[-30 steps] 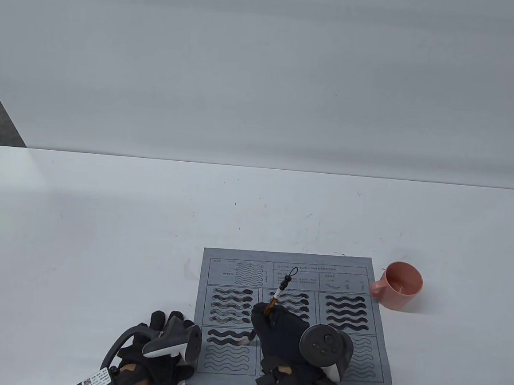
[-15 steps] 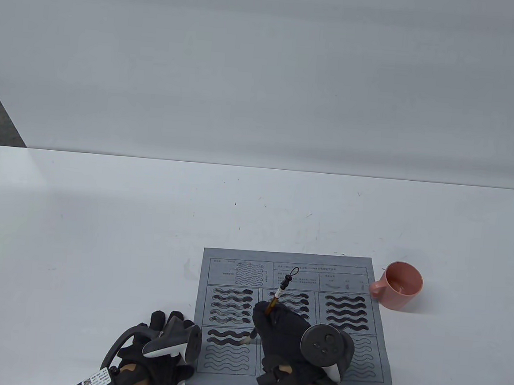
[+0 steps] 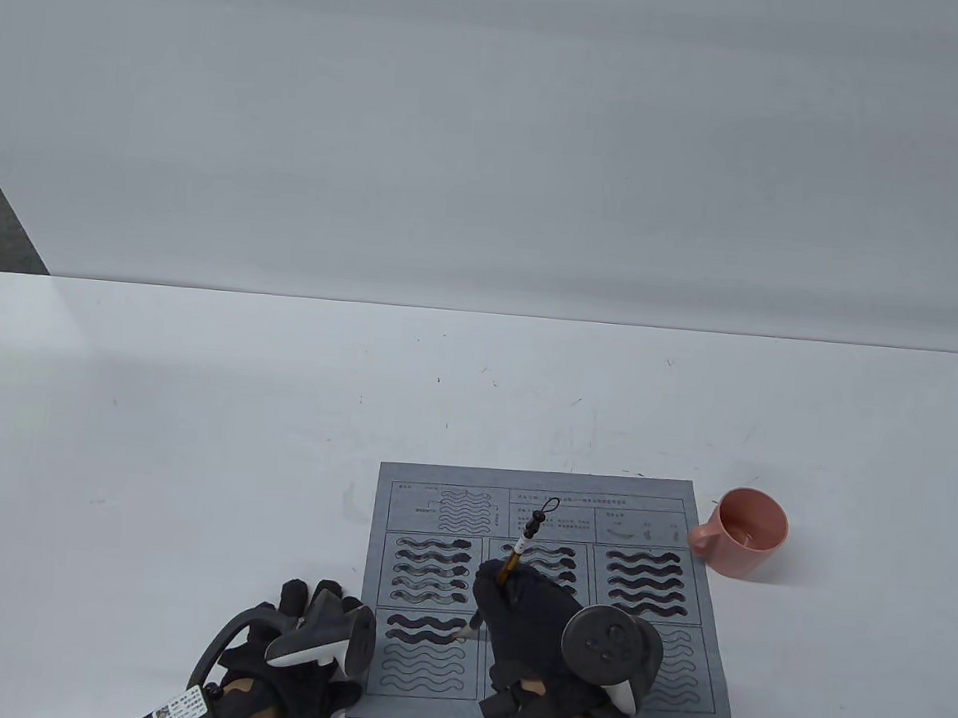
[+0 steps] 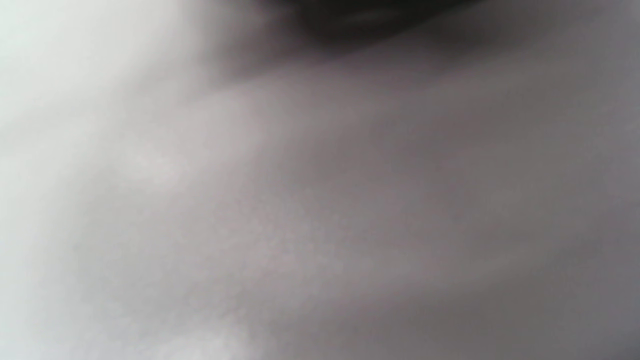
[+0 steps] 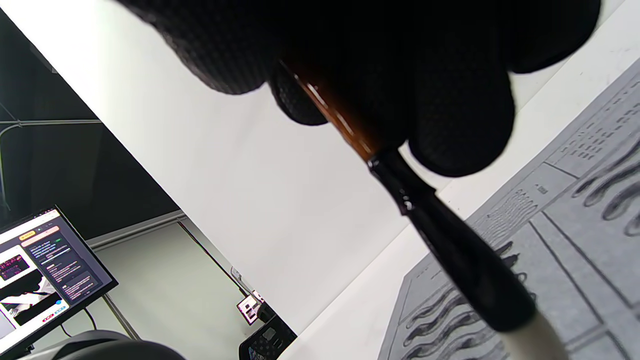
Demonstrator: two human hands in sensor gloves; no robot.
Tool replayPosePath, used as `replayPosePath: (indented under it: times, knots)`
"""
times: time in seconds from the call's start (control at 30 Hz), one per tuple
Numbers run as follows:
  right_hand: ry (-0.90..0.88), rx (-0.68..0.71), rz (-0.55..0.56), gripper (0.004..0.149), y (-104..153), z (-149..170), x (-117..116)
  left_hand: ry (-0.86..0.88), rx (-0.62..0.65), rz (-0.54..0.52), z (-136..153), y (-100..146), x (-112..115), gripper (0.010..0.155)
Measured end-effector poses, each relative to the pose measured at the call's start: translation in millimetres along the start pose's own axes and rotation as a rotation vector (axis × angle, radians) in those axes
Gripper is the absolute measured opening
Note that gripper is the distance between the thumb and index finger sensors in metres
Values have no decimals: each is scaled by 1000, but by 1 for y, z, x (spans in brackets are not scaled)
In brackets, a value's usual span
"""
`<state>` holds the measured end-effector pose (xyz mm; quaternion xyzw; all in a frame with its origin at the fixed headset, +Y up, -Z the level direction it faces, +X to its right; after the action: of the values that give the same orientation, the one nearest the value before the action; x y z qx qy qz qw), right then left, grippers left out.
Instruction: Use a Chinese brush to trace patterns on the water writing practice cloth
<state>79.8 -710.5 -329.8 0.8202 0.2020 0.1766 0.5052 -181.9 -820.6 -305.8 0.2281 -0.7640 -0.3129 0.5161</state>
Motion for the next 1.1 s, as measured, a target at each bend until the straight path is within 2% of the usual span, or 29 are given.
replayPosePath:
  times: [1.1]
  knots:
    - [29,22,0,37,3,-3,2,0,0,0,0,0,0,93]
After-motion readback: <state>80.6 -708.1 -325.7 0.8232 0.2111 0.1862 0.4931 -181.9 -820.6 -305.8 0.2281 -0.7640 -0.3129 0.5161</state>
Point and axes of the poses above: the tracker on the back of each hand, its own z axis roughly to the little-finger side, its own y axis roughly from the fingertips to the wrist, x = y × z, the point moved 5 cm from there along -y, roughly from the wrist to the fingertips
